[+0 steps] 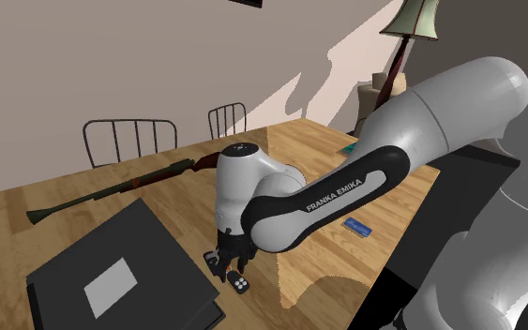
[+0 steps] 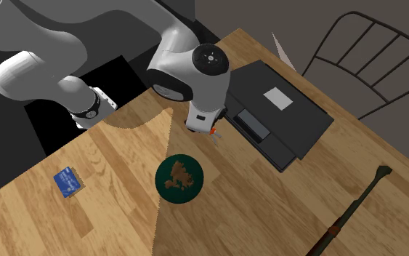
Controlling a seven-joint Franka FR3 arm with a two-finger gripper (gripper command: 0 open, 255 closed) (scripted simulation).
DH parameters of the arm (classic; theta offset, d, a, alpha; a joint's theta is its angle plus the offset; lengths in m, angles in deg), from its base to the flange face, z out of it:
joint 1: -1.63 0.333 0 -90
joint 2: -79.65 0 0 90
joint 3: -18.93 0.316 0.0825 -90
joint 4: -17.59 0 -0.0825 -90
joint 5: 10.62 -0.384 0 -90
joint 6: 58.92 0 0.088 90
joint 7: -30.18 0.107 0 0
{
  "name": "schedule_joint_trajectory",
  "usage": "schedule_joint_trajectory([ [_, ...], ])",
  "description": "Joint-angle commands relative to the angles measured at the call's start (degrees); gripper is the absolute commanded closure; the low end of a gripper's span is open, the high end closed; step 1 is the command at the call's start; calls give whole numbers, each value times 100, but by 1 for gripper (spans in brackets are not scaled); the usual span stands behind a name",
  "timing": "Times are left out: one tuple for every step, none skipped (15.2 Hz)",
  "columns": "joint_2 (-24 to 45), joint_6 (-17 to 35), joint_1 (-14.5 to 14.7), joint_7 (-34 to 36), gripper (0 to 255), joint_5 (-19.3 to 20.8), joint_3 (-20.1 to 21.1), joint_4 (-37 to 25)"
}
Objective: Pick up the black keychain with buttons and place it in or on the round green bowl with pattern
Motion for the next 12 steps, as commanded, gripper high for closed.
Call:
schedule_joint_trajectory([
  [25,11,-4,-8,255,-2,-5,26],
  [21,4,-11,-24,255,-4,-12,24],
  [12,-5,-13,-31,255,-9,-14,22],
  [20,-9,-11,-23,255,-3,-12,12],
  [15,-16,-11,-23,255,-7,-11,9],
  [10,-26,-9,-23,255,-9,-10,2],
  [34,7,1,6,255,3,1,15],
  [-25,-72,1,-19,255,-33,-2,-13],
  [-83,-152,0,-43,255,-68,-4,-42],
  [-139,-232,-1,-65,255,-100,-8,-72],
  [-194,-312,-1,-87,255,-131,-11,-103],
  [-247,-392,-1,-107,255,-160,-16,-136],
])
